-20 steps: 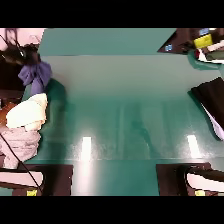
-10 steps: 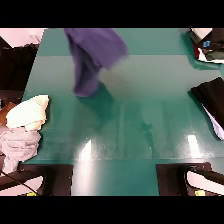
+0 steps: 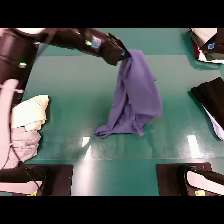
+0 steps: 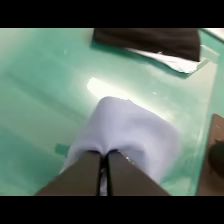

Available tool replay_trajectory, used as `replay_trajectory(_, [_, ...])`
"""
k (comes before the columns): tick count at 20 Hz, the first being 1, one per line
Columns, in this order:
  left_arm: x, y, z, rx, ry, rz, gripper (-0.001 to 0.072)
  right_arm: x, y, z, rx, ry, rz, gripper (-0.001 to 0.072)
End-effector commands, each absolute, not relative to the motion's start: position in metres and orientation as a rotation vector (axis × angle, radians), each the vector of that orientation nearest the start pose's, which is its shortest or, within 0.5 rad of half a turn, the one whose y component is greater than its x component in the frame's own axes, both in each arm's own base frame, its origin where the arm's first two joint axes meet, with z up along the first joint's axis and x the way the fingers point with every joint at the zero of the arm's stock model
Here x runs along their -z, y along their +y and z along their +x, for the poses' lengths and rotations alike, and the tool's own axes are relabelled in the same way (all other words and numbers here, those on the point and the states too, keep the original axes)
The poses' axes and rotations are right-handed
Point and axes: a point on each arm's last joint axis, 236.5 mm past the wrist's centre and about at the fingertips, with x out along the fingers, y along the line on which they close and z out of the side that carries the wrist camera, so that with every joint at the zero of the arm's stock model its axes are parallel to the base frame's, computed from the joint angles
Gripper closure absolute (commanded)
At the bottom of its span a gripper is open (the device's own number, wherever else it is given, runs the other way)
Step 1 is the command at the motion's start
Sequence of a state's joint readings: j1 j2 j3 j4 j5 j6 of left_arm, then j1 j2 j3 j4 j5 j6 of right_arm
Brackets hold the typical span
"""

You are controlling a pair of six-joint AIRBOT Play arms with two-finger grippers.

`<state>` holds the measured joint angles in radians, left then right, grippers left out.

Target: Fold the shirts.

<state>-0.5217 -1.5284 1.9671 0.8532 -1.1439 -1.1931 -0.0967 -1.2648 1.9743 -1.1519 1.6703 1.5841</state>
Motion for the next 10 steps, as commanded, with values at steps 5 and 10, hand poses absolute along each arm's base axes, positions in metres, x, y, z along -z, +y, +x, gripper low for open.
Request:
replay_trajectory(5, [-0.185, -0.276, 0.437, 0.849, 0.953, -0.093, 0.0076, -0.276, 0.06, 0.366, -0.314, 0.964, 0.208, 0.0694])
replay_trajectory(10, [-0.129, -0.224, 0.402, 0.767, 1.22, -0.162, 0.0076, -0.277, 0.06, 0.367, -0.313, 0.959, 0.208, 0.0694])
